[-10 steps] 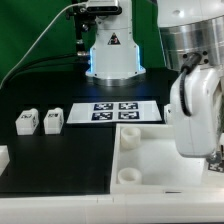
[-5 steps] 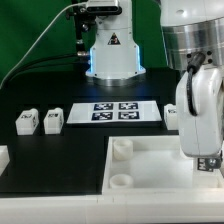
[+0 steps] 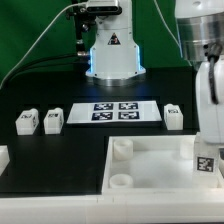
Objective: Assemble one leg
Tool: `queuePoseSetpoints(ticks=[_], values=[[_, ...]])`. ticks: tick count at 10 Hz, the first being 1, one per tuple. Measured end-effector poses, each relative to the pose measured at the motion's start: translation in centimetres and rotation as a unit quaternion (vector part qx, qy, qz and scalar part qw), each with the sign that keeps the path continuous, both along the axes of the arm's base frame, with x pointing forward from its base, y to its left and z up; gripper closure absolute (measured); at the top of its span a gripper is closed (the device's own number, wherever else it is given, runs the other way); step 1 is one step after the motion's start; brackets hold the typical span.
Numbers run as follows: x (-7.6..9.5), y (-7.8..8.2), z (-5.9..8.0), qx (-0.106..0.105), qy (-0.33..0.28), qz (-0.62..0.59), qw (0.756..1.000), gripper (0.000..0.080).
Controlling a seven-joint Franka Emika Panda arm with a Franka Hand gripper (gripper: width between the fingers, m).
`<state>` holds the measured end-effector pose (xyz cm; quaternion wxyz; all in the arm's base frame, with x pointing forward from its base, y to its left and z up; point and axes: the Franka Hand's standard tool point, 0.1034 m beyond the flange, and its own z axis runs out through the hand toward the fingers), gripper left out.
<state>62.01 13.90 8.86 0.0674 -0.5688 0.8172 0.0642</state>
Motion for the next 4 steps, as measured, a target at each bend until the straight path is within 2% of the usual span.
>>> queuePoseSetpoints(ticks=[1, 4], values=[[0.07, 0.24, 0.36, 0.001, -0.001, 0.002, 1.0, 0.015], [-0.02, 0.23, 0.16, 0.001, 0.0, 0.004, 1.0, 0.015]])
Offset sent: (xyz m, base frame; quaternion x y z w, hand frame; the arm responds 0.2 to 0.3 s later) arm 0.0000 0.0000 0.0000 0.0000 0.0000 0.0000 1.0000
